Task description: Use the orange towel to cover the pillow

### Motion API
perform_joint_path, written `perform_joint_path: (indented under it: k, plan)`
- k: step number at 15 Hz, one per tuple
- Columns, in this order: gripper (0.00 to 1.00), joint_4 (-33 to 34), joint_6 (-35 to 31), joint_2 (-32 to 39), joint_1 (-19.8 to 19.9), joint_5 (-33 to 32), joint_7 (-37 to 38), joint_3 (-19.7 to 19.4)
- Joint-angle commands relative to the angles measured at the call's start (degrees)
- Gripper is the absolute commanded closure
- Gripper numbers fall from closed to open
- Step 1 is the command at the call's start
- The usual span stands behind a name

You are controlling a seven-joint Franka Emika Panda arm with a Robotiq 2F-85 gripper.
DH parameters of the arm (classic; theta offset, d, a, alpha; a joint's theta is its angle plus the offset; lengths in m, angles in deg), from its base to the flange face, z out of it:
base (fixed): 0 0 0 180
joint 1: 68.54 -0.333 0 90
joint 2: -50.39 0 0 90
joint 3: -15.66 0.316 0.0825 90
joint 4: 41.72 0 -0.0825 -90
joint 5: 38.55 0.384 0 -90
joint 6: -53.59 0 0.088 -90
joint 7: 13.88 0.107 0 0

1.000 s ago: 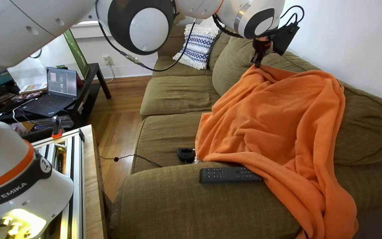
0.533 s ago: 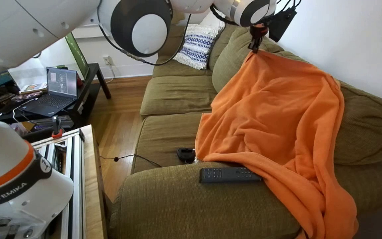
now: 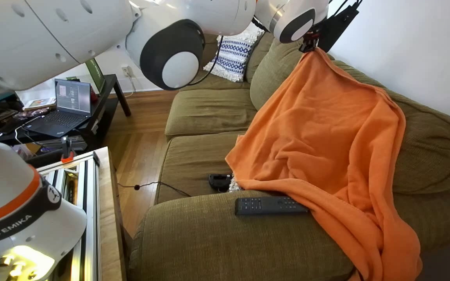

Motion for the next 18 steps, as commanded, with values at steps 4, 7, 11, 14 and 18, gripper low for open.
perform_joint_path:
  k: [4,7,11,14,18]
  plan:
    - [0.99,6.41,-18.04,5.26,-1.35,0.98,2.71,2.27]
    - [0.99,5.97,-23.33,5.52,-1.28,0.34,1.2,4.1]
    - [0.7,5.47,-27.43,6.23,-1.4,-0.12,0.33,6.59]
    - [0.49,5.56,-33.84,7.08,-2.22,-0.67,3.15,3.26]
    - [0.19,4.27,-38.55,6.98,-2.36,0.01,4.51,-3.12]
